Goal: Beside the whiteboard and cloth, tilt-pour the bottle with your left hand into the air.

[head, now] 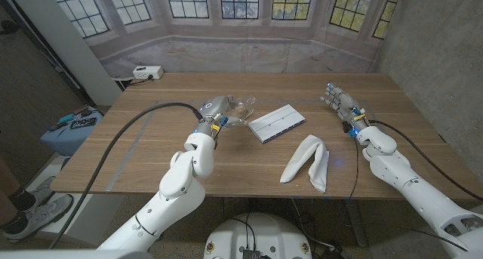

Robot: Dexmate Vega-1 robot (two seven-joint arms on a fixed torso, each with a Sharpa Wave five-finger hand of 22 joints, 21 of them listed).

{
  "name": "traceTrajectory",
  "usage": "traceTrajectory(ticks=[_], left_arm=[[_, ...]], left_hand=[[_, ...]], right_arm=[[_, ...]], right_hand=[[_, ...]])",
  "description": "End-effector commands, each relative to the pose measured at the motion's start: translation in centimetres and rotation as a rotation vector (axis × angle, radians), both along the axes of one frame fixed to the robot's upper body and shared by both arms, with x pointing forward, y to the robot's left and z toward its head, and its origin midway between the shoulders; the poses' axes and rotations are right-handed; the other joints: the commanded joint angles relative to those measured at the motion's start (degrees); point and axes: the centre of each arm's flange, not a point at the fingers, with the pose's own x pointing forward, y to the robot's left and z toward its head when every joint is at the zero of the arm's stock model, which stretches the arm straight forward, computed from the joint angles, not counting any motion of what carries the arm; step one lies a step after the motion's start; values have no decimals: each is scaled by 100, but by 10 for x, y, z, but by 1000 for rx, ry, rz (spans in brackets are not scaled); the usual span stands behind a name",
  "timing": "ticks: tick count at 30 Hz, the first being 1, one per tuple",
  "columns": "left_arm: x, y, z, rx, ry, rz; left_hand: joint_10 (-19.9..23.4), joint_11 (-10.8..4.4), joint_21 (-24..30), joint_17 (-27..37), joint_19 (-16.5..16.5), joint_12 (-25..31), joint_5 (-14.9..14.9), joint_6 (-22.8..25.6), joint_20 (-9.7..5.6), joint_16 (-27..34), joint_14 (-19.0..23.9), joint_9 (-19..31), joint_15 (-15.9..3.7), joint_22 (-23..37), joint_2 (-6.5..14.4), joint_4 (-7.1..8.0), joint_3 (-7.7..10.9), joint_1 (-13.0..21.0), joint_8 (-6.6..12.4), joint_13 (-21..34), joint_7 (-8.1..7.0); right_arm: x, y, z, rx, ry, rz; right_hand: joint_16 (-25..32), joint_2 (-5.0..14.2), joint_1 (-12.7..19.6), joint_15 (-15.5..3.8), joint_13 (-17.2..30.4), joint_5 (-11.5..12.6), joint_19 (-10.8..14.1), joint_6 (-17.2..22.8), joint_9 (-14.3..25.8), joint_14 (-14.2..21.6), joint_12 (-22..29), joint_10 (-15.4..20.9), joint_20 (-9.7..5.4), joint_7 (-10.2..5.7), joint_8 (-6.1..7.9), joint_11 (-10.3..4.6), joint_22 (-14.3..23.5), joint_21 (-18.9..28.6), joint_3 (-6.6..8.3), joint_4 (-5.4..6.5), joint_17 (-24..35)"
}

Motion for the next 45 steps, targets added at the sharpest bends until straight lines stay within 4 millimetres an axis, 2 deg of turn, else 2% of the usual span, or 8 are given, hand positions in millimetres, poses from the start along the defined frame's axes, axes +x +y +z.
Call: traceTrajectory(ticks=[1, 10, 30, 37, 45], left_arm=[[8, 4, -21, -127, -107, -67], [14, 6, -34, -174, -130, -57], [34, 14, -59, -575, -51, -238], [36, 13, -63, -617, -49, -275], [37, 10, -67, -648, -38, -310]], left_hand=[[372, -362, 25, 38, 26, -8, 31, 993, -42, 0, 479, 0, -471, 27, 869, 189, 152, 514, 797, 269, 179], [405, -374, 18, -21, 20, -34, 55, 1031, -46, -60, 521, -23, -471, 21, 878, 185, 190, 489, 800, 221, 137], [320, -319, -11, -111, -27, -105, 88, 979, -88, -238, 423, -73, -436, 9, 893, 210, 229, 383, 749, 179, 192], [291, -327, -20, -107, -46, -114, 92, 957, -84, -265, 394, -86, -421, 7, 902, 214, 226, 357, 730, 183, 218], [253, -266, -32, -216, -69, -167, 113, 917, -86, -434, 317, -109, -364, 4, 900, 226, 264, 283, 696, 109, 227]], right_arm=[[2, -2, 3, -3, 3, -6], [5, -4, -1, -1, 17, -6], [3, -1, -4, -13, 25, -5], [0, -4, -5, -11, 22, -9], [-2, -6, -7, -8, 22, -8]], right_hand=[[46, -6, 69, -19, 28, 31, 50, 31, 10, 53, 20, 48, 16, -1, 28, 17, 21, 11, 15, 8, 8], [44, -6, 87, -8, 28, 37, 54, 48, 10, 57, 25, 63, 23, 6, 34, 23, 21, 10, 23, -3, 4], [42, -8, 103, -4, 27, 41, 60, 58, 10, 60, 22, 66, 29, 12, 35, 23, 20, 9, 29, -10, 2], [41, -9, 106, -9, 27, 42, 62, 59, 10, 60, 21, 66, 27, 8, 34, 17, 20, 9, 30, -10, 2], [39, -9, 110, -8, 27, 43, 61, 63, 10, 58, 17, 59, 26, 10, 34, 6, 20, 7, 31, -10, 2]])
